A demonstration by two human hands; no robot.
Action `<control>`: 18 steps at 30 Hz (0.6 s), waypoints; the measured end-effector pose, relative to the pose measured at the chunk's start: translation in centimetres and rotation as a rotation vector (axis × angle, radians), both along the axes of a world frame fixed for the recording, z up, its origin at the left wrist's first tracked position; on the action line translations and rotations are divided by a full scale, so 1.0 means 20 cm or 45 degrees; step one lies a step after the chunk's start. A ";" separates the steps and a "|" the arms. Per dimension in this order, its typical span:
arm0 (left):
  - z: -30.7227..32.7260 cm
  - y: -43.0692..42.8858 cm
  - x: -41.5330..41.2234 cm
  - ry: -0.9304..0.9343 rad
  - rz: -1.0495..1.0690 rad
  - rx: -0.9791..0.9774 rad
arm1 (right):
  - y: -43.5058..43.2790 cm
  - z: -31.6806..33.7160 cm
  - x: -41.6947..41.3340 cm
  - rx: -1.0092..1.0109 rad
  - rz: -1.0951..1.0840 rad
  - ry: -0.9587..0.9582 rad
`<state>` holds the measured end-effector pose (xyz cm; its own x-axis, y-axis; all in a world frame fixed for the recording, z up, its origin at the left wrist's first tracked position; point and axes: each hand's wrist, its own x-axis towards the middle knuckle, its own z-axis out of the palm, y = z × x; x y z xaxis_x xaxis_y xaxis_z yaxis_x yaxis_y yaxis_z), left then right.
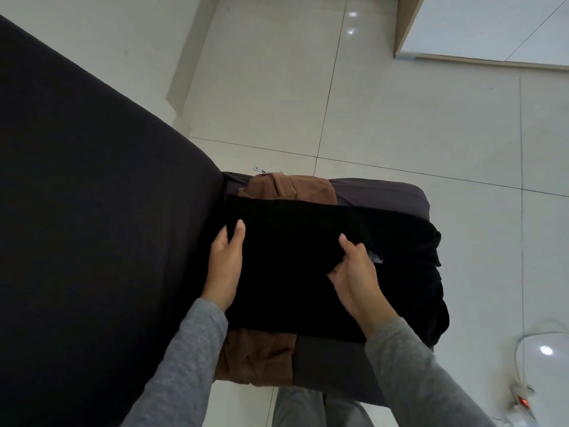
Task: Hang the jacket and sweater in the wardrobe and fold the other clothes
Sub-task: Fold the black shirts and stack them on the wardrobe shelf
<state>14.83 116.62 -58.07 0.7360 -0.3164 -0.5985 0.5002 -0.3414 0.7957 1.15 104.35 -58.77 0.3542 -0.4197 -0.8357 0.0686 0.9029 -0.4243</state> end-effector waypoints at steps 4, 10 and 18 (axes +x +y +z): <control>0.01 0.05 -0.09 -0.163 0.026 0.082 | 0.11 -0.04 -0.02 -0.177 0.169 0.128; -0.02 0.13 -0.20 -0.292 0.019 0.147 | 0.28 -0.05 -0.13 -0.329 0.267 0.359; -0.03 0.27 -0.28 0.100 -0.085 0.133 | 0.36 -0.04 -0.27 -0.483 0.514 0.174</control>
